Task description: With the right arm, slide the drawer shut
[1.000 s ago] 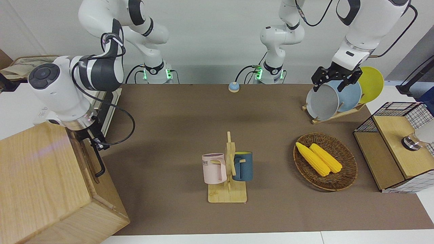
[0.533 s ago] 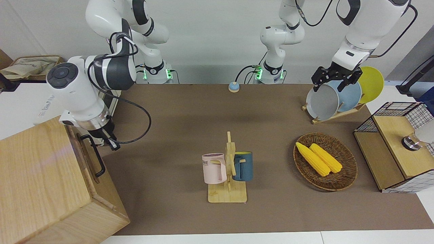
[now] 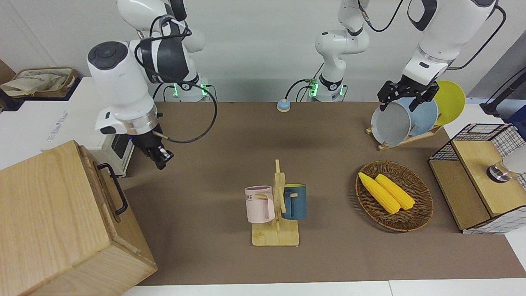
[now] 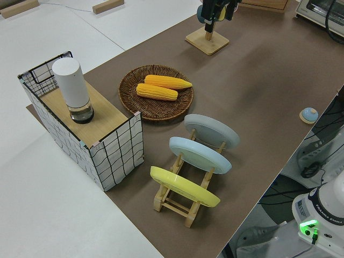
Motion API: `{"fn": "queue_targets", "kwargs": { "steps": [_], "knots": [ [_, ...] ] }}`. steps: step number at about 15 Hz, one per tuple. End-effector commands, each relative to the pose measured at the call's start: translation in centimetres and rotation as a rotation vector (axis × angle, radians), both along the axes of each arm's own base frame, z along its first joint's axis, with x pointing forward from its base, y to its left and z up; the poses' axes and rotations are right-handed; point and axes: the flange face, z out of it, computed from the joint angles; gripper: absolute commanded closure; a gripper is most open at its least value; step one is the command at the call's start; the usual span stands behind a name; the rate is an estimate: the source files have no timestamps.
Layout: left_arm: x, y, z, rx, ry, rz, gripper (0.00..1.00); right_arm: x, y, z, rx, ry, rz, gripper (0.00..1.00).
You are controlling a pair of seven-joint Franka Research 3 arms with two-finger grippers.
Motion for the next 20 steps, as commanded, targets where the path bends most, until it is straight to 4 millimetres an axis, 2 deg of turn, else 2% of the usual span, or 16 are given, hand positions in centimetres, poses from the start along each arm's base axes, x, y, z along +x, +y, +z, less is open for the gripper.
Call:
{"fn": "queue_targets", "kwargs": {
  "steps": [1, 5, 9, 11, 12, 13, 20],
  "knots": [
    [0.2, 0.1, 0.4, 0.016, 0.005, -0.010, 0.01, -4.2, -0.5, 2.4, -0.015, 0.033, 0.197, 1.000],
    [0.2, 0.1, 0.3, 0.016, 0.006, -0.010, 0.01, -6.8, -2.0, 4.4, 0.047, 0.042, 0.354, 1.000],
    [0.2, 0.1, 0.4, 0.016, 0.005, -0.010, 0.01, -7.8, -3.7, 5.2, 0.045, 0.049, 0.415, 0.986],
    [0.2, 0.1, 0.3, 0.016, 0.006, -0.010, 0.01, -7.9, -3.7, 5.4, 0.041, 0.047, 0.409, 0.663],
    [0.2, 0.1, 0.4, 0.016, 0.005, -0.010, 0.01, -7.8, -4.0, 5.4, 0.040, 0.045, 0.403, 0.448],
    [0.2, 0.1, 0.4, 0.016, 0.005, -0.010, 0.01, -7.7, -4.0, 5.3, 0.040, 0.047, 0.398, 0.004],
    [0.2, 0.1, 0.4, 0.016, 0.005, -0.010, 0.01, -7.6, -4.5, 5.9, 0.003, 0.050, 0.402, 0.011]
  ]
}}
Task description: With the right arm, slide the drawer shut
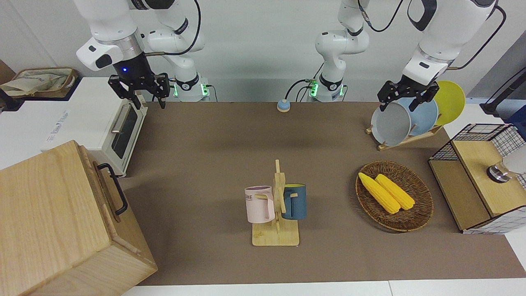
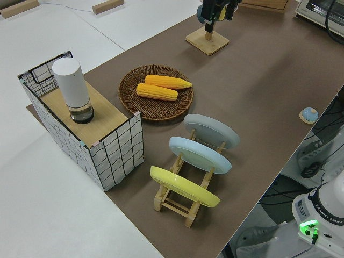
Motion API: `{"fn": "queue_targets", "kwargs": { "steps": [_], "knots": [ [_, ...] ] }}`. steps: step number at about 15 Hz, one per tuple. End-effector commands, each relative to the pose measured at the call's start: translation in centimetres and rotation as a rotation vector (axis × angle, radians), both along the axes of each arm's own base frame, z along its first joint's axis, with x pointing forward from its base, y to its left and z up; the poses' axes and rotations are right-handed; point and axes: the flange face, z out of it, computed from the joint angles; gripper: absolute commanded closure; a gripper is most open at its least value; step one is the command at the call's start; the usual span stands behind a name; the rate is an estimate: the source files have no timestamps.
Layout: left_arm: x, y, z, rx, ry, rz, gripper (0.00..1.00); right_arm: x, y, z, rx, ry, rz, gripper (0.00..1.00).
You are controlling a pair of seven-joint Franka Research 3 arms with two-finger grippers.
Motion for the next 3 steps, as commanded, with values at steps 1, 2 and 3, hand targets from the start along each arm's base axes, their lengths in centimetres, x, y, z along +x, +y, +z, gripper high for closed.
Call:
{"fn": "queue_targets", "kwargs": {
  "steps": [1, 2, 3],
  "knots": [
    [0.16, 0.13, 0.34, 0.016, 0.006, -0.010, 0.01, -0.52, -0.37, 0.21, -0.011, 0.014, 0.024, 0.011],
    [0.16, 0.13, 0.34, 0.016, 0.006, -0.010, 0.01, -0.52, -0.45, 0.21, -0.011, 0.014, 0.021, 0.011],
    [0.16, 0.13, 0.34, 0.016, 0.006, -0.010, 0.01, -0.56, -0.39, 0.18, -0.020, 0.016, 0.023, 0.011]
  ]
}}
